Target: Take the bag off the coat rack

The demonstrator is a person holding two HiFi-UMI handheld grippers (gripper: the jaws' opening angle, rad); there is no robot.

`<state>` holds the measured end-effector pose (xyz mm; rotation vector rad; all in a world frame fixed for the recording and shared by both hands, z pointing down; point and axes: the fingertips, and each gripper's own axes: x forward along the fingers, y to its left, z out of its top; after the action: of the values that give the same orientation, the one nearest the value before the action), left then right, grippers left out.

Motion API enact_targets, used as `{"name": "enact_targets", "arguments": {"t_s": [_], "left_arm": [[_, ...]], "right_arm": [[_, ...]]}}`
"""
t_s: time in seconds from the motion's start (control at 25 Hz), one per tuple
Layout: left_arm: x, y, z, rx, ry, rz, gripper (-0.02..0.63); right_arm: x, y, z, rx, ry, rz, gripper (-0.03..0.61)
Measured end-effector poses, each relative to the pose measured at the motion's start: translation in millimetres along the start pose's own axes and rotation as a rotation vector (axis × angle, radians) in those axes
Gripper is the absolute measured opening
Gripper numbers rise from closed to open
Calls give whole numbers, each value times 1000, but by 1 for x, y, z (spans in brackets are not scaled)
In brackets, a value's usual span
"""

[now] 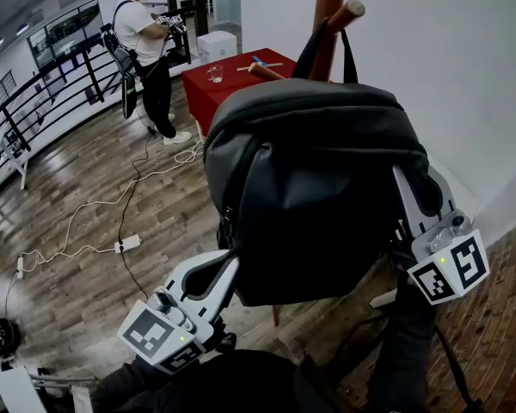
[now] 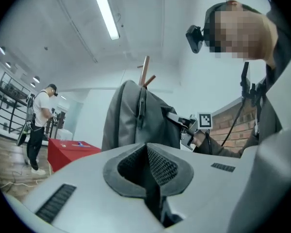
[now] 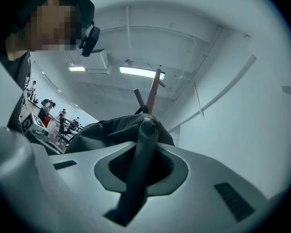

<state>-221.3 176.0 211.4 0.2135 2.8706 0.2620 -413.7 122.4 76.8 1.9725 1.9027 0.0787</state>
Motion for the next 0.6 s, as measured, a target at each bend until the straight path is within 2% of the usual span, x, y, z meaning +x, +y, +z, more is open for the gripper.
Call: {"name": "enact_targets", "arguments": {"t_s": [0.12, 0.2, 0.28, 0.4, 0.48, 0.6], "left_arm": [[-6, 21, 25, 57, -44, 92, 22], [-7, 32, 39, 86, -67, 132, 117], [-5, 38, 51, 113, -87, 143, 172], [6, 42, 61, 165, -97, 131, 235], [17, 47, 63, 171, -73, 106, 269], [23, 49, 68, 67, -47, 26, 290]], "right_arm": [[1, 0, -1, 3, 1, -1, 40], [0, -1, -2, 9, -4, -5, 40], [0, -2, -2, 10, -7, -8, 40], [1, -1, -4, 0, -2, -6, 40], [2, -2, -7, -10, 7, -13, 40], [3, -5, -10, -17, 15, -13, 40]]}}
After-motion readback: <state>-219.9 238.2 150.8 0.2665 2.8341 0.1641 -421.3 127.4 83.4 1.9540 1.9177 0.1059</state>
